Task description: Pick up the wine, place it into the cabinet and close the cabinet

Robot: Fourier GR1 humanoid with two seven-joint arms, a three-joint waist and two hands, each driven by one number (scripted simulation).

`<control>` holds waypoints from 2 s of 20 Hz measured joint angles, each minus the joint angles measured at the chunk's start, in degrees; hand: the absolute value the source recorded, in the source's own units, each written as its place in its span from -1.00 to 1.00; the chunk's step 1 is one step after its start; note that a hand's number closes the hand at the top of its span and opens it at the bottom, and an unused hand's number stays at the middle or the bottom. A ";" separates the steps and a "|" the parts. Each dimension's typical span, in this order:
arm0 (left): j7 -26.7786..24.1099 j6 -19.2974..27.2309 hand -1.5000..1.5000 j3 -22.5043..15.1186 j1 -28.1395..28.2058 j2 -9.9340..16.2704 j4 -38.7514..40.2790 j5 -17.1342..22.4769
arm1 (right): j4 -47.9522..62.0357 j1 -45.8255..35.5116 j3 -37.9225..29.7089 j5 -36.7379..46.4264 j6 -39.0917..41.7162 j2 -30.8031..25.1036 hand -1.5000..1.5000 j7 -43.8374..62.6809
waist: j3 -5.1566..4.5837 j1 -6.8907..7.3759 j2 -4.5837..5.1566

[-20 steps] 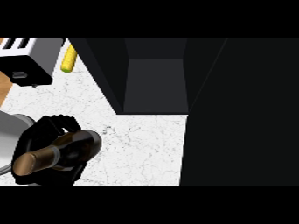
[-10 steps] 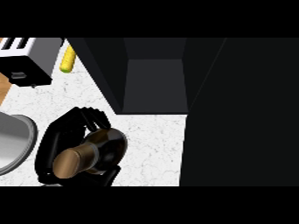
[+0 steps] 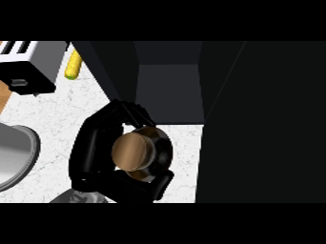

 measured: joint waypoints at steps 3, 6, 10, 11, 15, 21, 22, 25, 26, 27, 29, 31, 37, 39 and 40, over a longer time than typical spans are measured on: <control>0.95 5.42 1.00 -2.64 -4.29 -0.06 2.56 -1.39 | -0.10 1.70 0.25 -0.21 0.95 0.22 -1.00 -1.03 | 0.01 -0.23 -0.01; 3.13 10.29 1.00 -3.68 -9.76 -0.10 4.86 -2.05 | -0.16 1.96 -0.40 -0.59 1.57 -0.06 -1.00 -1.20 | 0.02 -0.36 -0.01; 2.62 14.16 1.00 -4.62 -14.08 -0.12 8.88 -1.06 | 0.97 0.62 -1.11 -0.72 1.46 -0.15 -1.00 -1.42 | 0.01 -0.24 0.04; 2.44 13.90 1.00 -4.46 -13.92 -0.12 9.22 -1.28 | 1.08 0.76 -1.43 -0.83 1.79 -0.40 -1.00 -1.36 | 0.00 -0.19 0.03; 0.64 15.22 1.00 -3.69 -16.83 -0.12 13.76 -1.78 | 1.34 0.21 -1.34 -1.08 1.61 -0.50 -1.00 -0.28 | -0.01 -0.33 0.03; -2.89 18.54 1.00 -4.03 -20.12 -0.13 19.55 0.72 | 1.55 -0.84 -1.27 -1.21 1.39 -0.88 -1.00 0.58 | -0.02 -0.44 0.05; -3.58 18.63 1.00 -4.09 -20.21 -0.13 20.40 1.70 | 1.52 -0.92 -1.10 -1.24 1.08 -0.75 -1.00 0.97 | -0.03 -0.48 0.06; -6.62 19.71 1.00 -4.63 -20.22 -0.14 22.29 4.88 | 1.74 -1.07 -0.97 -1.23 1.09 -0.63 -1.00 0.49 | -0.02 -0.46 0.08; -8.27 20.86 1.00 -5.76 -20.33 -0.13 23.52 6.25 | 1.96 -0.97 -1.15 -1.26 1.41 -0.53 -1.00 -0.33 | -0.03 -0.53 0.11; -9.04 20.71 1.00 -5.42 -19.92 -0.14 23.73 6.79 | 1.85 -1.32 -1.31 -1.32 1.30 -0.76 -1.00 0.05 | -0.03 -0.48 0.10; -11.62 19.83 1.00 -4.64 -18.76 -0.14 24.61 8.06 | 1.73 0.64 -1.16 -1.43 2.21 -0.47 -1.00 -1.39 | -0.03 -0.48 0.08; -14.29 20.19 1.00 -5.41 -17.94 -0.14 26.25 9.76 | 1.74 0.16 -0.38 -1.36 1.57 -0.10 -1.00 -0.97 | -0.03 -0.45 0.09; -18.12 19.24 1.00 -5.56 -17.78 0.14 31.50 10.00 | 1.78 -0.54 -0.62 -1.29 1.13 -0.52 -1.00 -0.77 | -0.03 -0.26 0.06; -19.04 19.47 1.00 -5.79 -17.74 0.04 33.08 9.11 | 1.67 -0.65 -0.58 -1.30 0.81 -0.57 -1.00 -0.36 | -0.03 -0.26 0.05; -20.07 19.27 1.00 -5.73 -17.66 0.00 34.17 8.94 | 1.73 -0.36 -0.95 -1.35 1.13 -0.70 -1.00 -0.79 | -0.03 -0.27 0.05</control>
